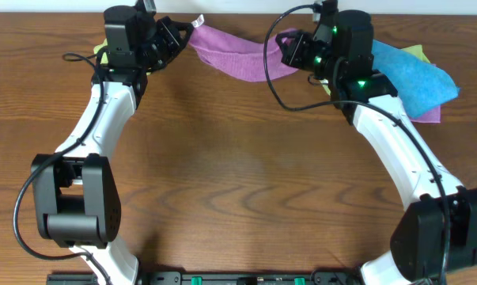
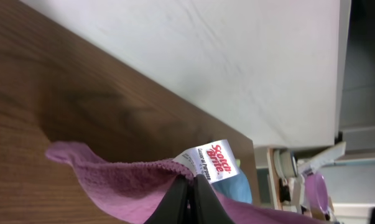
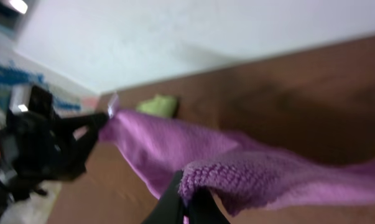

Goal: Fold the cloth

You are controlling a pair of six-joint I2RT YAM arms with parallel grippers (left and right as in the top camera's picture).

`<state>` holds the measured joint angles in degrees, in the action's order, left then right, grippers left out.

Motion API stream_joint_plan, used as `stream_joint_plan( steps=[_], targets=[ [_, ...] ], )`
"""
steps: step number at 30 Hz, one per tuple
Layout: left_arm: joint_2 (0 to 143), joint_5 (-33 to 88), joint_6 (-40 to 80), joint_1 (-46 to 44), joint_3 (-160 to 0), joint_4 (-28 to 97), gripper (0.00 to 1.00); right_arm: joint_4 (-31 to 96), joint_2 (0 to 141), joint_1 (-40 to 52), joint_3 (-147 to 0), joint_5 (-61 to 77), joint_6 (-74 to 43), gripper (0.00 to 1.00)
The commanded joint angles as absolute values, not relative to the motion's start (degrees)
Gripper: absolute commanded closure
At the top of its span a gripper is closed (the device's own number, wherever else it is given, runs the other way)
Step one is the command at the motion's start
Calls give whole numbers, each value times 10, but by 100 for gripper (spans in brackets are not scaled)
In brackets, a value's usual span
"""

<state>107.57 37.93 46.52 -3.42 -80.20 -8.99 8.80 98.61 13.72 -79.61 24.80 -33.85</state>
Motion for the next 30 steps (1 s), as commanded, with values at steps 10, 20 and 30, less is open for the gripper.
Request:
stream_joint_plan(
  steps=[10, 20, 30],
  targets=[
    [1074, 451, 362, 4, -817, 123, 94, 255, 977, 164, -804, 273, -280, 99],
    [1066, 474, 423, 27, -825, 36, 94, 169, 957, 153, -810, 241, -278, 98],
    [1066, 486, 475, 18, -856, -33, 94, 97, 955, 155, -825, 275, -282, 98]
  ],
)
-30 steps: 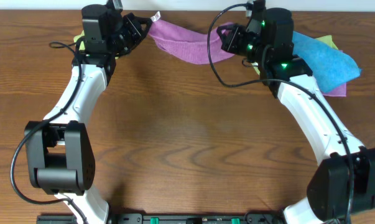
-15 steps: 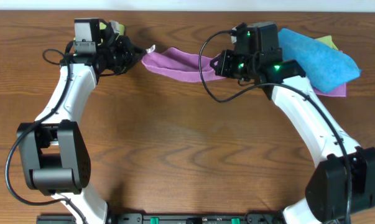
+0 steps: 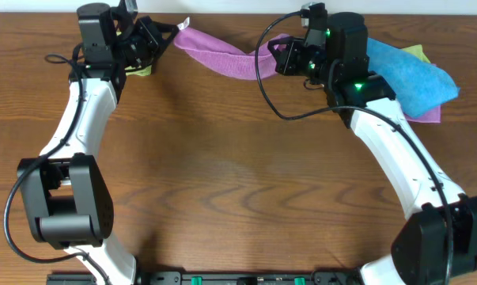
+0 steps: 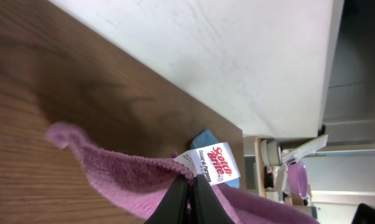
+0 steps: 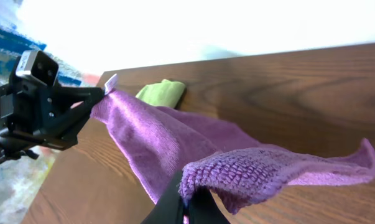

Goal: Fold the cloth

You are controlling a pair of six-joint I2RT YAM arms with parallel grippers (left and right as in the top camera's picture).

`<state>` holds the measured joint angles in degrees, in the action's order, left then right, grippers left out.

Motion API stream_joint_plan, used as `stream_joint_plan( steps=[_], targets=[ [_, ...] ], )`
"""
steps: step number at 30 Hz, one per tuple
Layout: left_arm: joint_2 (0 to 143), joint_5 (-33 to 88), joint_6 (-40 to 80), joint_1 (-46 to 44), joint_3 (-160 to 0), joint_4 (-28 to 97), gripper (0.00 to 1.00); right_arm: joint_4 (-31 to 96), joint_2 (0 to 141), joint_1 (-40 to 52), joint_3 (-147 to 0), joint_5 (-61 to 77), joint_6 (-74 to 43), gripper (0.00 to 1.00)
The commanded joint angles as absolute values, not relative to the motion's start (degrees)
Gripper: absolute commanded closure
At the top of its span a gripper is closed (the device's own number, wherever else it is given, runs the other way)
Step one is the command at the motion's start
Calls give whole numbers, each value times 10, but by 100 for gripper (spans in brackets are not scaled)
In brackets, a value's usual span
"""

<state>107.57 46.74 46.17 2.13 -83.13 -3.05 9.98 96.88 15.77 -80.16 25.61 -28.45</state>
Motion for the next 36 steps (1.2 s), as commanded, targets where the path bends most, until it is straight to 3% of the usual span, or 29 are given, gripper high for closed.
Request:
stream_joint_plan(
  steps=[1, 8, 13, 27, 36],
  targets=[
    [1066, 494, 476, 17, -858, -33, 94, 99, 955, 155, -829, 283, -279, 99],
    [1066, 585, 452, 16, -860, 39, 94, 203, 944, 161, -832, 315, -245, 99],
    [1066, 545, 351, 16, -860, 197, 94, 260, 944, 166, -832, 307, -230, 99],
    [1066, 533, 219, 13, -860, 433, 94, 449, 944, 216, -827, 229, -211, 98],
    [1066, 421, 106, 15, -860, 590, 94, 430, 944, 211, -718, 186, -244, 98]
  ],
)
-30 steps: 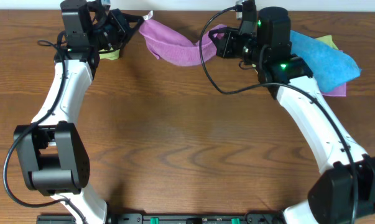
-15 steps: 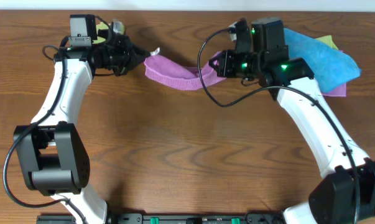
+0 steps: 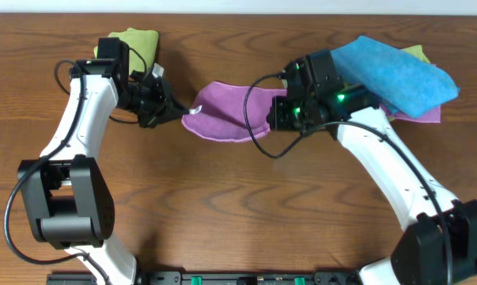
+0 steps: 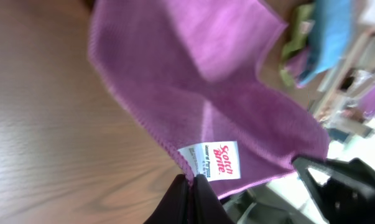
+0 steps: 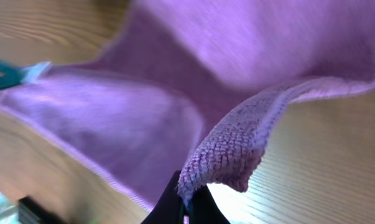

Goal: Fold the cloth

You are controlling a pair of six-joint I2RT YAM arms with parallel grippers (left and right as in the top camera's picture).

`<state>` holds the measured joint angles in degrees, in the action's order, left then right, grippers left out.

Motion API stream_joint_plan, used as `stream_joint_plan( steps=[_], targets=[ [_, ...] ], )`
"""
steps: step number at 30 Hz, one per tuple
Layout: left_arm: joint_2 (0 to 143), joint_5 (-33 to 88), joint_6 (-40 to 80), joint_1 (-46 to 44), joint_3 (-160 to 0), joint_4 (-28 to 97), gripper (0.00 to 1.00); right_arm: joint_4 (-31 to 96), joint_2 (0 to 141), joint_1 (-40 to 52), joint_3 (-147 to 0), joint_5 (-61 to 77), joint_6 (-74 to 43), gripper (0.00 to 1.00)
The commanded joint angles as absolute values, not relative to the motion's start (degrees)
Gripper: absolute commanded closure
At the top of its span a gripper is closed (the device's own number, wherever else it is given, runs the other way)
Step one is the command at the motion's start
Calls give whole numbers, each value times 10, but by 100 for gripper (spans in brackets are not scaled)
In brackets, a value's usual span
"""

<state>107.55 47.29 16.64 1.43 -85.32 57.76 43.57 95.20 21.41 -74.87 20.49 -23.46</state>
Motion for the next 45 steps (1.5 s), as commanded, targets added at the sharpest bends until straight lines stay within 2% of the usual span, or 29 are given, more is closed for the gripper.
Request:
stream_joint_plan(
  steps=[1, 9, 17, 31, 45],
  targets=[
    [1066, 399, 104, 15, -860, 601, 94, 418, 944, 211, -702, 186, -246, 98],
    [1066, 354, 83, 13, -839, 647, 94, 400, 944, 226, -639, 191, -270, 98],
    [1066, 360, 92, -18, -766, 622, 94, 400, 944, 263, -633, 227, -287, 98],
    [1066, 339, 83, -44, -694, 615, 94, 471, 944, 289, -627, 180, -287, 98],
    [1066, 338, 103, -45, -667, 551, 94, 350, 944, 284, -537, 143, -290, 98]
  ],
)
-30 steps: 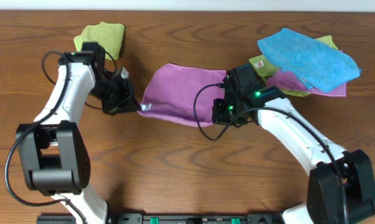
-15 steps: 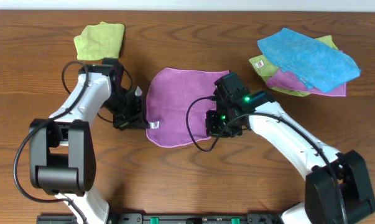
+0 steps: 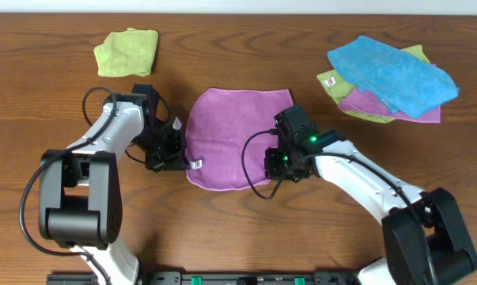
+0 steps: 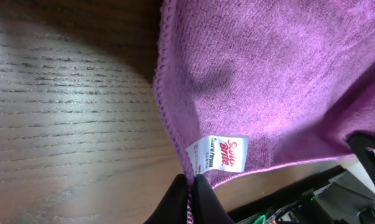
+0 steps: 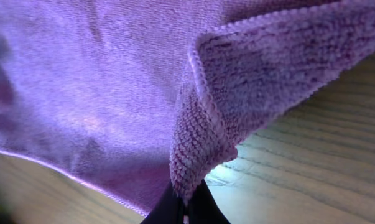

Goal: Fold the cloth

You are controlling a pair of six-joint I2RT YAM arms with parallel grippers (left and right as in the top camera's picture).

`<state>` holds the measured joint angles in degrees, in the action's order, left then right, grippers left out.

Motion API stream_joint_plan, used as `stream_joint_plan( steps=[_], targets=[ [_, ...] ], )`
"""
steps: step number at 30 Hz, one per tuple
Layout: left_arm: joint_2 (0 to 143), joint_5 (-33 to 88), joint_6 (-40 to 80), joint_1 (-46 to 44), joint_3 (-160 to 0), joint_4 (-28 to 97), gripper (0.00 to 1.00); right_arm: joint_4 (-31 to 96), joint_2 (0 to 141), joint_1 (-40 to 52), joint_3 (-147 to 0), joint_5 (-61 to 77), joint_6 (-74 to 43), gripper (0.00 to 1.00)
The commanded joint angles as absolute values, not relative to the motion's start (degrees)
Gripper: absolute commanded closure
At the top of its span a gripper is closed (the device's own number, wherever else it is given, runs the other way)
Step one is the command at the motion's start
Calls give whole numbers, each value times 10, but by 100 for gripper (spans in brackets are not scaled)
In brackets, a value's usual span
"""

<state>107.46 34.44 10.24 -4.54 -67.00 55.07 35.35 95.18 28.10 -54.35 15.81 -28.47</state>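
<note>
The purple cloth (image 3: 230,136) lies spread on the table's middle, its far edge flat and its near edge rounded. My left gripper (image 3: 177,161) is shut on its near left corner beside the white label (image 4: 226,153). My right gripper (image 3: 279,168) is shut on its near right corner, which stands pinched up in a fold (image 5: 203,134). Both grippers sit low at the table. In the wrist views the cloth (image 4: 262,74) stretches away flat from each pinched corner.
A folded light green cloth (image 3: 127,51) lies at the far left. A heap with a blue cloth (image 3: 392,73) over green and purple ones sits at the far right. The wooden table (image 3: 238,229) has bare room in front.
Both grippers have moved nearer the front edge with the cloth's corners. The cloth was half raised and bunched between them; now it lies spread flat on the table.
The cloth first hung stretched between both shut grippers at the table's far edge. It stayed there a second later with the left arm further left. Then it was lower and mid-table, sagging. Now it lies spread out, corners still gripped.
</note>
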Motion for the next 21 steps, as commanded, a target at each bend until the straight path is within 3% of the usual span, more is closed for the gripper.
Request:
stream_joint_plan(
  steps=[1, 6, 18, 19, 20, 21],
  targets=[
    [1066, 338, 103, -45, -667, 551, 94, 354, 944, 282, -535, 143, -286, 98],
    [1066, 326, 109, -45, -667, 550, 94, 401, 944, 273, -502, 135, -293, 98],
    [1066, 324, 109, -45, -667, 547, 94, 327, 919, 265, -457, 133, -336, 98],
    [1066, 324, 109, -46, -667, 548, 93, 328, 919, 265, -457, 133, -336, 93],
    [1066, 324, 109, -46, -667, 548, 83, 329, 919, 265, -457, 133, -336, 68],
    [1066, 324, 109, -48, -667, 548, 73, 329, 919, 266, -457, 133, -336, 55]
  ],
)
